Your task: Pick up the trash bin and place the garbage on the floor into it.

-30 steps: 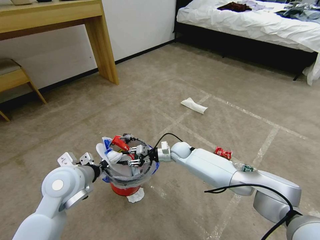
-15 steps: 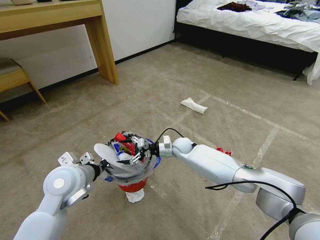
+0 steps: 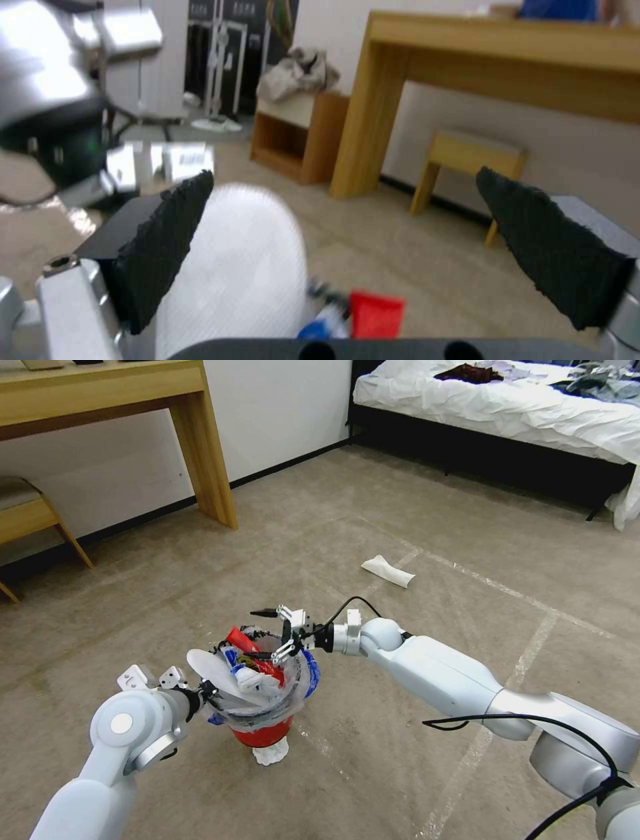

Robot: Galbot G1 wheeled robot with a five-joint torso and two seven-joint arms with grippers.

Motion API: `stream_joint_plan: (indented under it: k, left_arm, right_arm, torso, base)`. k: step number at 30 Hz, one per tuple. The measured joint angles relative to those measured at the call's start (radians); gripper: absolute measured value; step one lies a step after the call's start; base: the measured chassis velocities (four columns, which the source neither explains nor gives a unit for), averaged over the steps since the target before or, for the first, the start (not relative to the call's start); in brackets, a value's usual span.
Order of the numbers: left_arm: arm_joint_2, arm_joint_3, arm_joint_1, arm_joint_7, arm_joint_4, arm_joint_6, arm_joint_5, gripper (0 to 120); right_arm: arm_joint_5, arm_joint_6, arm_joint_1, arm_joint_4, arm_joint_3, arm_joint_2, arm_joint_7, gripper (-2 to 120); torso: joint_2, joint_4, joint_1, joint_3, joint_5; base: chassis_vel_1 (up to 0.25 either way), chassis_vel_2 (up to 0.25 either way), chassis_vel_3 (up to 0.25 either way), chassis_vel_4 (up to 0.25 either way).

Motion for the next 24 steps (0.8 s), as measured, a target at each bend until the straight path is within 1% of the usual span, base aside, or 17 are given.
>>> stream_joint_plan:
  k: [2,5,6,7,8,9,10,11,13,14,17,18,19,20,21,22,24]
  left_arm:
    - [0.0,-0.001,0.001,0.0,0.0,0.0,0.0,4]
    - [0.002,-0.004,0.006,-0.001,-0.003,0.0,0.0,4]
    - [0.002,-0.004,0.006,-0.001,-0.003,0.0,0.0,4]
    - [0.003,-0.005,0.006,-0.001,-0.005,0.0,0.0,4]
    - [0.004,-0.008,0.008,-0.001,-0.011,0.0,0.0,4]
    - [0.004,-0.008,0.008,-0.001,-0.011,0.0,0.0,4]
    - [0.004,-0.009,0.009,-0.001,-0.015,0.001,0.001,4]
    - [0.004,-0.009,0.009,-0.001,-0.015,0.001,0.001,4]
    - [0.004,-0.009,0.005,-0.001,-0.017,0.001,0.0,4]
    - [0.004,-0.009,0.005,-0.001,-0.017,0.001,0.0,4]
    - [0.007,-0.011,0.005,-0.001,-0.022,0.002,-0.001,4]
    - [0.009,-0.015,0.011,-0.001,-0.03,0.002,-0.001,4]
    - [0.009,-0.015,0.011,-0.001,-0.03,0.002,-0.001,4]
    - [0.01,-0.02,0.014,-0.001,-0.037,0.002,-0.001,4]
    - [0.01,-0.023,0.014,-0.001,-0.041,0.002,-0.001,4]
    - [0.01,-0.023,0.014,-0.001,-0.041,0.002,-0.001,4]
    - [0.011,-0.034,0.027,-0.001,-0.052,0.002,0.0,4]
  right_arm:
    - [0.008,0.0,0.0,0.013,0.015,-0.008,0.0,100]
    - [0.046,0.0,0.007,0.054,0.068,-0.053,0.028,100]
    - [0.046,0.0,0.007,0.054,0.068,-0.053,0.028,100]
    - [0.054,0.003,0.007,0.064,0.09,-0.071,0.046,100]
    - [0.065,0.015,0.006,0.082,0.129,-0.1,0.097,100]
    - [0.065,0.015,0.006,0.082,0.129,-0.1,0.097,100]
    - [0.075,0.021,-0.007,0.113,0.173,-0.132,0.163,100]
    - [0.075,0.021,-0.007,0.113,0.173,-0.132,0.163,100]
    - [0.068,0.018,-0.07,0.192,0.29,-0.188,0.305,100]
    - [0.068,0.018,-0.07,0.192,0.29,-0.188,0.305,100]
    - [0.02,0.014,-0.177,0.262,0.416,-0.239,0.483,100]
    - [-0.004,0.014,-0.205,0.274,0.45,-0.247,0.529,100]
    - [-0.004,0.014,-0.205,0.274,0.45,-0.247,0.529,100]
    - [-0.031,0.014,-0.242,0.293,0.496,-0.255,0.576,100]
    - [-0.055,0.006,-0.285,0.318,0.547,-0.263,0.623,100]
    - [-0.055,0.006,-0.285,0.318,0.547,-0.263,0.623,100]
    - [-0.126,-0.016,-0.373,0.373,0.649,-0.272,0.718,100]
  torso:
    - [0.0,0.0001,0.0,0.0,0.0]
    - [0.0,0.0003,0.0,0.0,0.0]
    - [0.0,0.0003,0.0,0.0,0.0]
    - [0.0,0.0002,0.0,0.0,0.0]
    - [0.0,0.0001,0.0,0.0,0.0002]
    - [0.0,0.0001,0.0,0.0,0.0002]
    - [0.0,0.0,0.0,0.0,-0.0001]
    - [0.0,0.0,0.0,0.0,-0.0001]
    - [0.0,-0.0001,0.0,0.0,0.0002]
    - [0.0,-0.0001,0.0,0.0,0.0002]
    - [0.0,-0.0006,0.0,0.0,0.0004]
    - [0.0,-0.0004,0.0,0.0,0.0004]
    - [0.0,-0.0004,0.0,0.0,0.0004]
    - [0.0,0.0003,0.0,0.0,0.0003]
    - [0.0,0.0004,0.0,0.0,0.0003]
    - [0.0,0.0004,0.0,0.0,0.0003]
    - [0.0,-0.0005,0.0,0.0,-0.0002]
  base:
    - [0.0,0.0,0.0,0.0]
    - [0.0,0.0,0.0,0.0]
    - [0.0,0.0,0.0,0.0]
    - [0.0,0.0,0.0,0.0]
    - [0.0,0.0,0.0,0.0]
    - [0.0,0.0,0.0,0.0]
    - [0.0,0.0,0.0,0.0]
    - [0.0,0.0,0.0,0.0]
    - [0.0,0.0,0.0,0.0]
    - [0.0,0.0,0.0,0.0]
    - [0.0,0.0,0.0,0.0]
    - [0.0,0.0,0.0,0.0]
    - [0.0,0.0,0.0,0.0]
    - [0.0,0.0,0.0,0.0]
    - [0.0,0.0,0.0,0.0]
    - [0.0,0.0,0.0,0.0]
    - [0.0,0.0,0.0,0.0]
